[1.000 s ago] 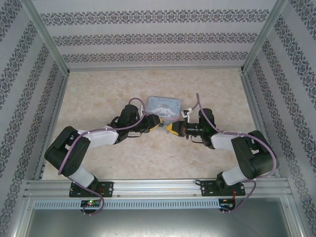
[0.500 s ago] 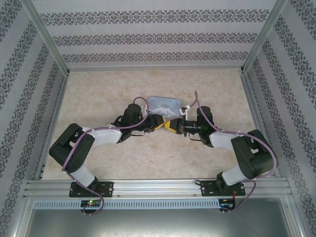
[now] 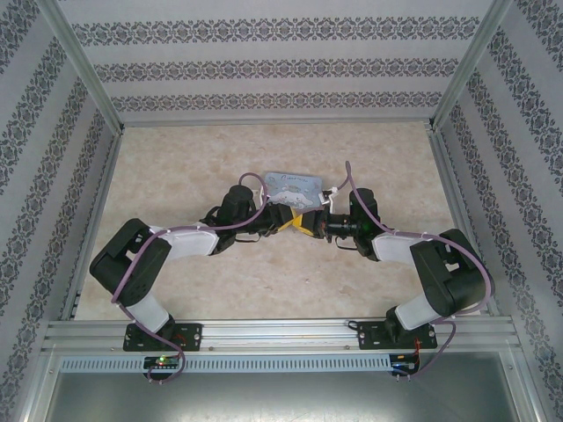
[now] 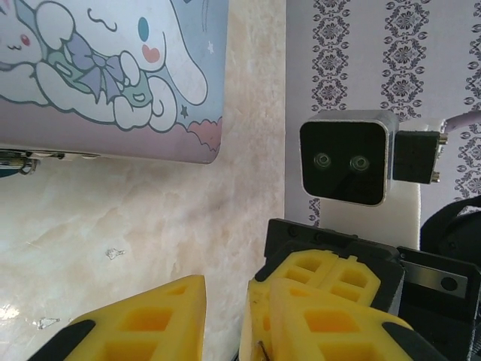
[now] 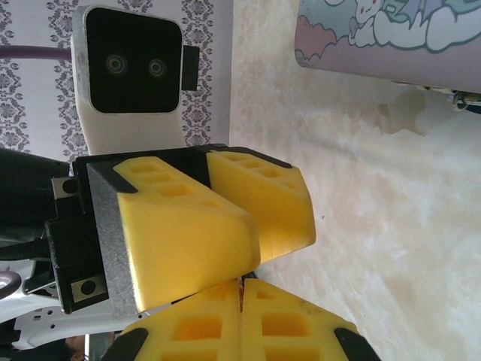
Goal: Unlock the padlock with the key
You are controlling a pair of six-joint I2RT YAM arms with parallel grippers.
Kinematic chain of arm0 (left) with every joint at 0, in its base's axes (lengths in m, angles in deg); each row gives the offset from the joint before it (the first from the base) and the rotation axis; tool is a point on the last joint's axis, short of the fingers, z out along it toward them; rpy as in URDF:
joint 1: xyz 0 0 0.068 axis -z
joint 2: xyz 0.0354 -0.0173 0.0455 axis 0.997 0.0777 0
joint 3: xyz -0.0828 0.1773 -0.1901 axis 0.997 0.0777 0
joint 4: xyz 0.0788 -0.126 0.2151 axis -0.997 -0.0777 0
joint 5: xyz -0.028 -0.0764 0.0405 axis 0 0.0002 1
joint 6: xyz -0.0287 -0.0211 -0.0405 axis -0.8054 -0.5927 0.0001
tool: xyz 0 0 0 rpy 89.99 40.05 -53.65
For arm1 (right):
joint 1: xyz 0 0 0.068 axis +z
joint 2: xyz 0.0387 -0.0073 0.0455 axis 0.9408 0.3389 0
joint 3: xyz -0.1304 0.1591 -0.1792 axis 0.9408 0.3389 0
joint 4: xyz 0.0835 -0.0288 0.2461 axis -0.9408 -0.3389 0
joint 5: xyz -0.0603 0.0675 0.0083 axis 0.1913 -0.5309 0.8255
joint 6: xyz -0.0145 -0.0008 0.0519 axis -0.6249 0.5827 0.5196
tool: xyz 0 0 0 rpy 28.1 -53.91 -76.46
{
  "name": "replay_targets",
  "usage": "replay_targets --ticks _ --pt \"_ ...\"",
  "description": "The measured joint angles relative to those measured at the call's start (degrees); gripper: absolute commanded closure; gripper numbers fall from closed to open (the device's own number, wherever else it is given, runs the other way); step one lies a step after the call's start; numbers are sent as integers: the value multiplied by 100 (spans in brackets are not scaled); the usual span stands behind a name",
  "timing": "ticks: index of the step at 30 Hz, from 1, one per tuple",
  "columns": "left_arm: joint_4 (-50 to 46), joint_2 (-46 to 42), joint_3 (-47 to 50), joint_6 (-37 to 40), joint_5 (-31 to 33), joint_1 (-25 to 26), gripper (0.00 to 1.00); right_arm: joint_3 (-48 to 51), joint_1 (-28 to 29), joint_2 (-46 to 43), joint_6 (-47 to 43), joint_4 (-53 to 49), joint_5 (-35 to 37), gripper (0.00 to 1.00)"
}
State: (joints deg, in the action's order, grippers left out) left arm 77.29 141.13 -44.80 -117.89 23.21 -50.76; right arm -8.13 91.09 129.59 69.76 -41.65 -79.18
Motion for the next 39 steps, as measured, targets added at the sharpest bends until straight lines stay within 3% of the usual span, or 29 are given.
replay_targets --ticks 6,9,14,17,26,39 --pt "63 72 -109 -20 -4 11 100 0 0 13 0 -44 31 100" --pt "90 98 -118 -28 -2 9 100 0 -2 22 0 -42 61 100" --pt "103 101 -149 -42 9 11 100 28 -44 2 28 -35 109 56" --pt "98 101 -168 -127 81 11 100 179 -216 -275 114 -74 308 50" --pt "140 74 -168 -815 518 13 100 396 -352 -1480 332 -94 1464 49" --pt "197 -389 -168 -1403 1272 74 100 -50 393 -848 459 48 2448 58"
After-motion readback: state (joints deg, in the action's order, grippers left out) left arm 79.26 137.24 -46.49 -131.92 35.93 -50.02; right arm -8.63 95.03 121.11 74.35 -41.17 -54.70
